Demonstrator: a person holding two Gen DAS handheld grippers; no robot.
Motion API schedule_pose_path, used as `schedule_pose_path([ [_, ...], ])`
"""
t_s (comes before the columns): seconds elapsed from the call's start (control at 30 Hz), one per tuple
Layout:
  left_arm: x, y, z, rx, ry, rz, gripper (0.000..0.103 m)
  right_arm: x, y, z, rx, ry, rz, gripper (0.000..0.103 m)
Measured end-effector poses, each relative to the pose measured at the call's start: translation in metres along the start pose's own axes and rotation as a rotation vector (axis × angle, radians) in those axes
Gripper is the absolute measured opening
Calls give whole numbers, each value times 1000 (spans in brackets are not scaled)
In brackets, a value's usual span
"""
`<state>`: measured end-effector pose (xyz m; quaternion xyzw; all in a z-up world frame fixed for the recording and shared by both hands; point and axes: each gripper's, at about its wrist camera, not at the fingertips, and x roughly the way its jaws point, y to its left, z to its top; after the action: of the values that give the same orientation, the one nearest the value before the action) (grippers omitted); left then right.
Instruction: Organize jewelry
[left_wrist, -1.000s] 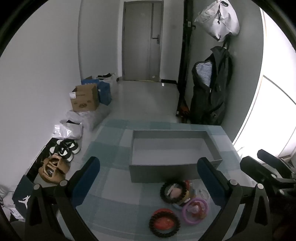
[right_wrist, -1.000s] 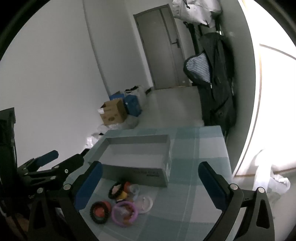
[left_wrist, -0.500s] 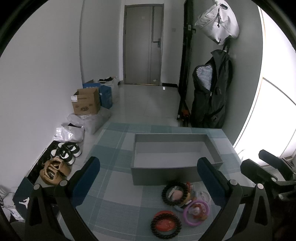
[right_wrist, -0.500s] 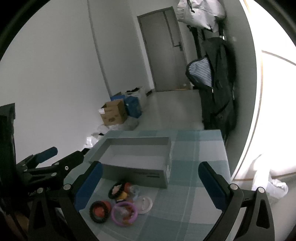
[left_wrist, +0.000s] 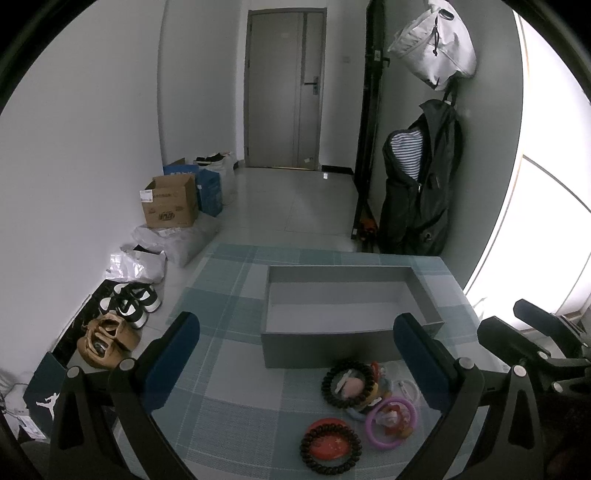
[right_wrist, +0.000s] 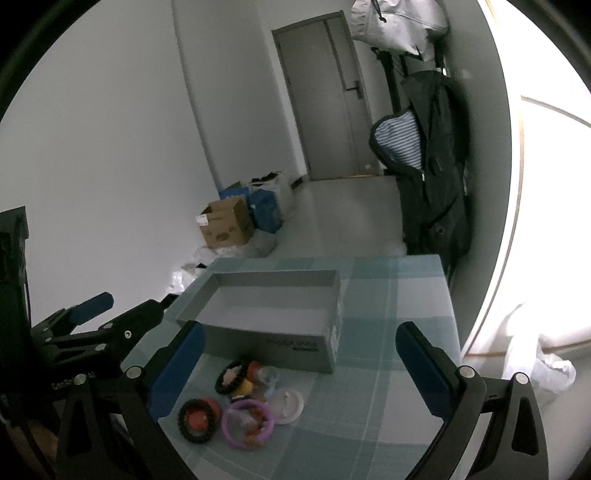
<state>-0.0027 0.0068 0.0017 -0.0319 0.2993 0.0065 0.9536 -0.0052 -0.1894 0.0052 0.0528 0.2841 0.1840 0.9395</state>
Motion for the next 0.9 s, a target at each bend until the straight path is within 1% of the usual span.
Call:
schedule_pose_path([
  [0.5,2,-2,-4,0,12,-10,102,2,0,-2,4,3,1,103],
  [0.7,-1,-3,-5,17,-16,11,102,2,0,-2,11,4,3,103],
  [0.9,1,-1,-5,11,-3,5,102,2,-1,-1,14,4,7,103],
])
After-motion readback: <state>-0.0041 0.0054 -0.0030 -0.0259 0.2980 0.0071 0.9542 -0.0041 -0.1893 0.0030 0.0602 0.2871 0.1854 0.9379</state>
